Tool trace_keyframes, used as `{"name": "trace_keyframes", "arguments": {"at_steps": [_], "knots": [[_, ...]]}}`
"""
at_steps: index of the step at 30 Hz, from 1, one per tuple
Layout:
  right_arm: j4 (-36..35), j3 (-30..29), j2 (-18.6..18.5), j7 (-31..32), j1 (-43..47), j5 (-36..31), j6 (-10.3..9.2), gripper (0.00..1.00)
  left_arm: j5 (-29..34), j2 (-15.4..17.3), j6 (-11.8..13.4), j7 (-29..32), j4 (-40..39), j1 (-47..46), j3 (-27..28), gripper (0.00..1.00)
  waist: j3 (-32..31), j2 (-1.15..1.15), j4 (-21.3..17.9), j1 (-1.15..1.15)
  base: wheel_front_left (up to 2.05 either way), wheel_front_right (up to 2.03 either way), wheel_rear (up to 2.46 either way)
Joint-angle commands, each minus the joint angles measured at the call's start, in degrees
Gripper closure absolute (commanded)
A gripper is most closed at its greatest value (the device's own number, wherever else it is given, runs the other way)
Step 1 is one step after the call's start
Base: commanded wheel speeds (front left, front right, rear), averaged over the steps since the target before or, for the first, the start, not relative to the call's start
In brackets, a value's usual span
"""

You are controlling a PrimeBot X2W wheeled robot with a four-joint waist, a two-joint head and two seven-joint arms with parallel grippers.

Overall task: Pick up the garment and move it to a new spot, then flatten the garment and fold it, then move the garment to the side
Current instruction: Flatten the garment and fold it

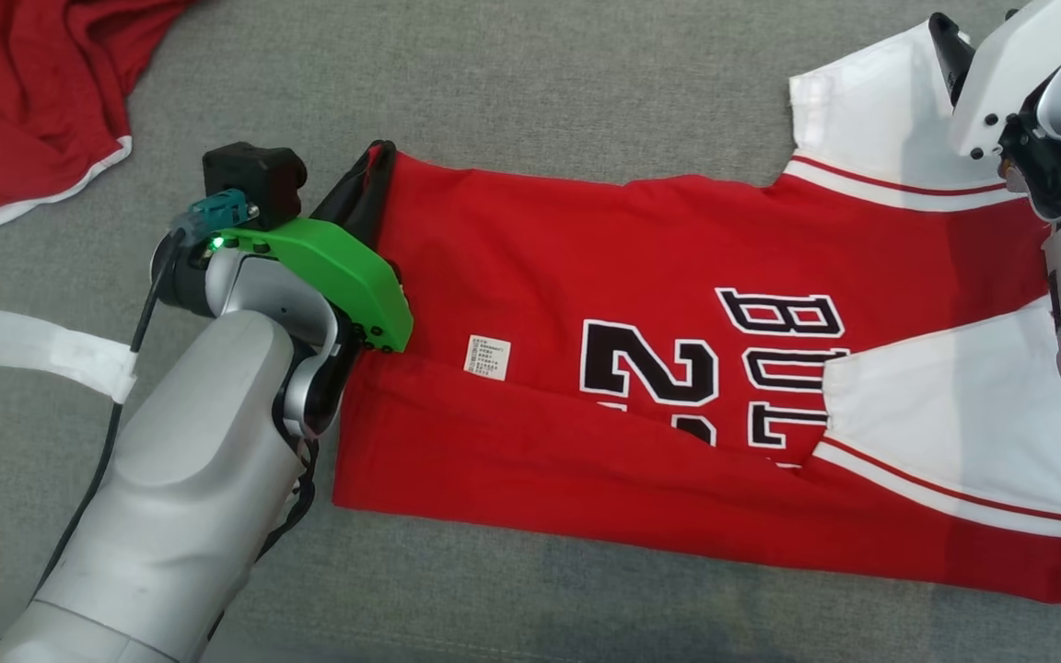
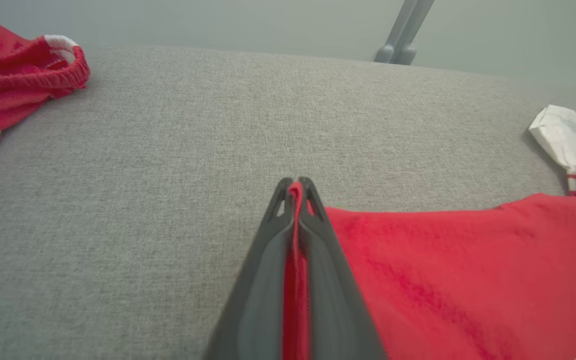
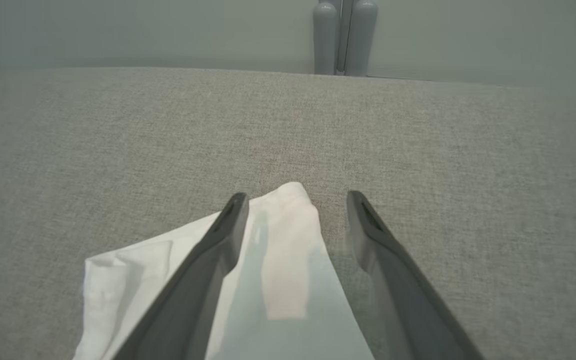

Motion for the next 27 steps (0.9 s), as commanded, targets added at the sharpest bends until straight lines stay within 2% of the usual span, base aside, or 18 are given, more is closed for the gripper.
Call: {"name": "trace_keyframes", "arguments": {"at_steps": [1,13,14,15,16,18,20,27], "knots": [[1.79,-0.32,-0.14,-0.36,-1.33,-0.73,0.00,0.00,0.37,-0.43,-0.08,-0.50,-0.15,-1.11,-0.24,1.00,2.49,0.00,2.51,-0.01,0.00,0.00,0.00],[13.05,-1.63,0.86,-1.42,-5.15,-4.84,0.01,0.00,0.22,-1.31,-0.86,-1.38,1.48,-1.61,-1.27,1.00,2.47,0.00,3.17,-0.01,0.00,0.00,0.00],[13.59,-1.35,0.99,-1.25,-5.30,-4.89,0.01,0.03,0.11,-1.17,-0.92,-1.35,1.60,-1.60,-1.24,1.00,2.34,0.00,3.03,-0.01,0.00,0.00,0.00],[14.06,-1.05,1.13,-1.23,-5.57,-4.91,0.01,0.42,-0.01,-1.03,-0.93,-1.30,1.70,-1.57,-1.19,1.00,2.20,0.00,2.82,-0.01,0.00,0.00,0.00],[14.53,-0.81,1.28,-1.12,-5.73,-4.91,0.01,0.56,-0.10,-0.89,-0.91,-1.22,1.78,-1.46,-1.20,1.00,2.01,0.00,2.61,-0.01,0.00,0.00,0.00],[15.32,-0.34,1.43,-1.04,-5.92,-5.10,0.01,0.71,-0.21,-0.55,-0.85,-1.02,1.94,-1.25,-1.20,1.00,1.61,0.00,2.18,-0.01,0.00,0.00,0.00],[15.93,-0.04,1.22,-1.29,-6.21,-5.43,-0.01,1.00,-0.36,-0.45,-0.77,-0.72,2.00,-1.20,-1.26,1.00,1.30,0.00,1.90,-0.01,0.00,0.00,0.00],[17.20,-0.76,1.83,-5.23,-6.39,-5.34,-0.04,1.00,-1.05,0.01,-0.41,-0.72,2.49,-0.55,-0.87,1.00,0.10,0.00,0.90,-0.01,0.00,0.00,0.00]]}}
